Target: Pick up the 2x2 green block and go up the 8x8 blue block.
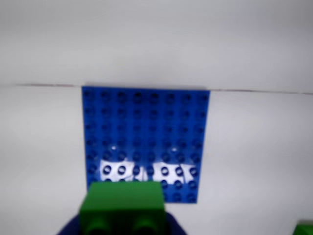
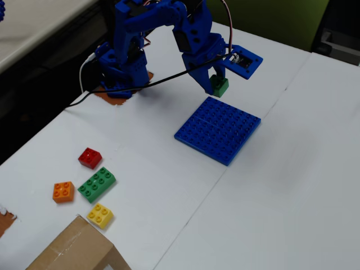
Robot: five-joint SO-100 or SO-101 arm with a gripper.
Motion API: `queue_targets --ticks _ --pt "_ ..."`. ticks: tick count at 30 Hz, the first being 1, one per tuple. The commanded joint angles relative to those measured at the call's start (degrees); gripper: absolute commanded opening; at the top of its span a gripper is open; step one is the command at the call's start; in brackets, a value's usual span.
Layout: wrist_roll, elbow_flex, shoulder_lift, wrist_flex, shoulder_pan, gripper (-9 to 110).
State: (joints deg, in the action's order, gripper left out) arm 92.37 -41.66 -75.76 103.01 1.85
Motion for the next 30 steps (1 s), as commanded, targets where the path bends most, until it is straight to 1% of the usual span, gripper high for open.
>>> queue_targets --ticks 1,30 --pt "-0.3 0.9 -3.3 2.2 -1.0 0" --pt "0.1 1.1 -3.3 2.2 -1.7 0"
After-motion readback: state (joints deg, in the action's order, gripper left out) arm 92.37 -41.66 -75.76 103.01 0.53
